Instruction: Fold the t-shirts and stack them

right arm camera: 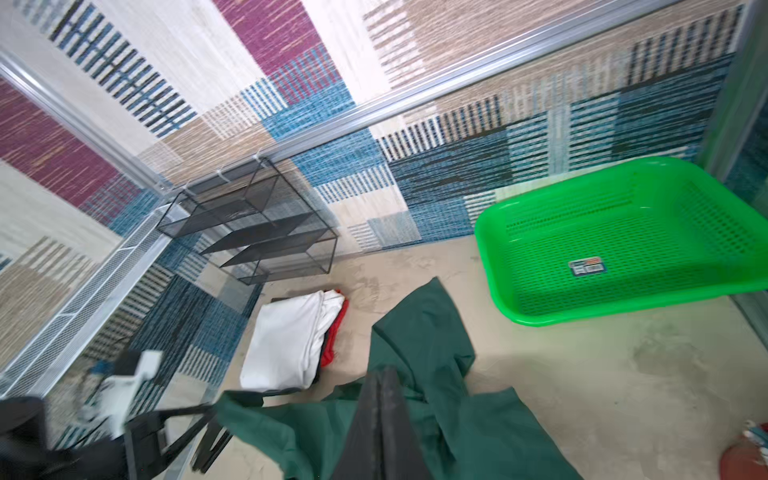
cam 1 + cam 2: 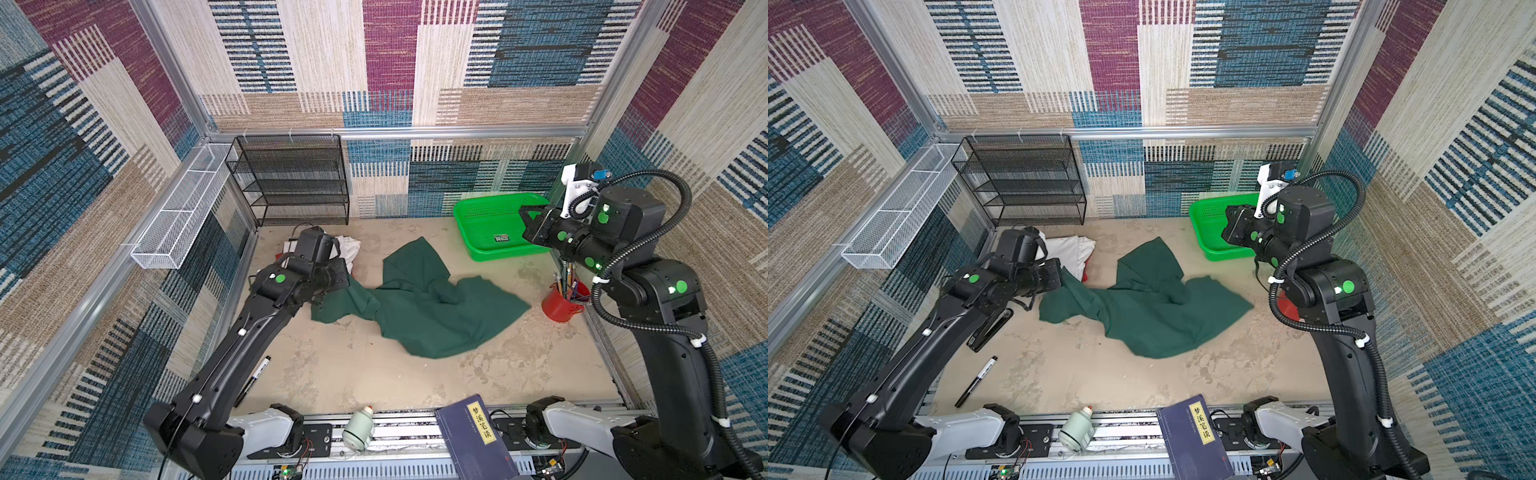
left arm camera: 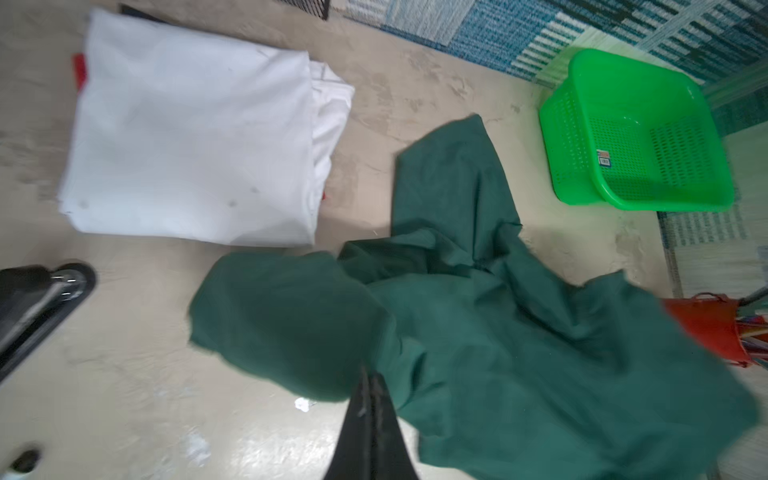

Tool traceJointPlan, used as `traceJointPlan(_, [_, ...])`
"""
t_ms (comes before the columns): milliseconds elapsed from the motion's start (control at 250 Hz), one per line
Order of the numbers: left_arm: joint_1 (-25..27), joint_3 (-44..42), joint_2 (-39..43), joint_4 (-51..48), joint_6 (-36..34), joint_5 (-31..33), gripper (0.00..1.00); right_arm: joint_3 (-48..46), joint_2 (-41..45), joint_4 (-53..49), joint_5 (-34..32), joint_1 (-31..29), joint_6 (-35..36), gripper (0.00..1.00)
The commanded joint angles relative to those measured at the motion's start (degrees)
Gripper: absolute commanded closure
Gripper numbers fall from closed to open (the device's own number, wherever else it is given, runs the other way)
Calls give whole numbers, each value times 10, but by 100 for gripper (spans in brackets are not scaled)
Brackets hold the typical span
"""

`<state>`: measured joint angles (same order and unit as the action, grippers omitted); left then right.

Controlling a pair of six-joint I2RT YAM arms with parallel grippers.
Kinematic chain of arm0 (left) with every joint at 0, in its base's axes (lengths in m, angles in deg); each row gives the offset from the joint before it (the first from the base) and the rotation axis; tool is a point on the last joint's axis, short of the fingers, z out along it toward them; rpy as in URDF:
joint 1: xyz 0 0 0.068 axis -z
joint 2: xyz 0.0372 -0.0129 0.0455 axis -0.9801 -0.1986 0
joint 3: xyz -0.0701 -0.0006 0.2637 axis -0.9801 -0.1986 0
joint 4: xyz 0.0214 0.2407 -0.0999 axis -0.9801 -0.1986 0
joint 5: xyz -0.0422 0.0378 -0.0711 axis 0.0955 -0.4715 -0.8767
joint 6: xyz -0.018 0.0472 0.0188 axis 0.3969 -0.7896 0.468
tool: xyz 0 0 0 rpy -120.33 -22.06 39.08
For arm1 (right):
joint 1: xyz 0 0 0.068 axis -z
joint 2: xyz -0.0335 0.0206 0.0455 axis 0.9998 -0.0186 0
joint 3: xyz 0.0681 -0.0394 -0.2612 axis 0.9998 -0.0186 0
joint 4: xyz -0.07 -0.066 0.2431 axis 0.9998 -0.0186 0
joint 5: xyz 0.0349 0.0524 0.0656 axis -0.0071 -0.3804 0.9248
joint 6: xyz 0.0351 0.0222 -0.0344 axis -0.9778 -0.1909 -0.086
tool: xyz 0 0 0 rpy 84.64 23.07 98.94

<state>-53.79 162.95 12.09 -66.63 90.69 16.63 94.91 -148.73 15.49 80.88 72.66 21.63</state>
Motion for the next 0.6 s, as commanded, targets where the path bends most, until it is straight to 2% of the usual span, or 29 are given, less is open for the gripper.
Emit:
traceJointPlan(0, [-1, 57, -75, 100, 13, -66, 100, -13, 16, 22, 35, -1, -5, 100])
traceJointPlan(100, [-2, 141, -150, 63, -1, -70, 100, -79, 12, 20, 72, -1, -14, 100])
traceJointPlan(224, [-1, 150, -172, 44, 0, -66, 100, -223, 20, 36, 72, -1, -55, 62])
traceJointPlan(272, [-1, 128, -161, 55, 2, -63, 100, -281, 26, 36, 50, -1, -68, 55])
traceJointPlan(372, [-2, 82, -131, 75, 6, -48, 100, -399, 36, 42, 20, -1, -84, 50])
traceJointPlan(444, [-2, 63, -118, 79, 3, -38, 100, -474, 35, 75, 33, -1, -87, 48])
traceJointPlan(596, [-5, 54, -118, 72, 2, -42, 100, -559, -14, 136, 56, -1, -81, 46])
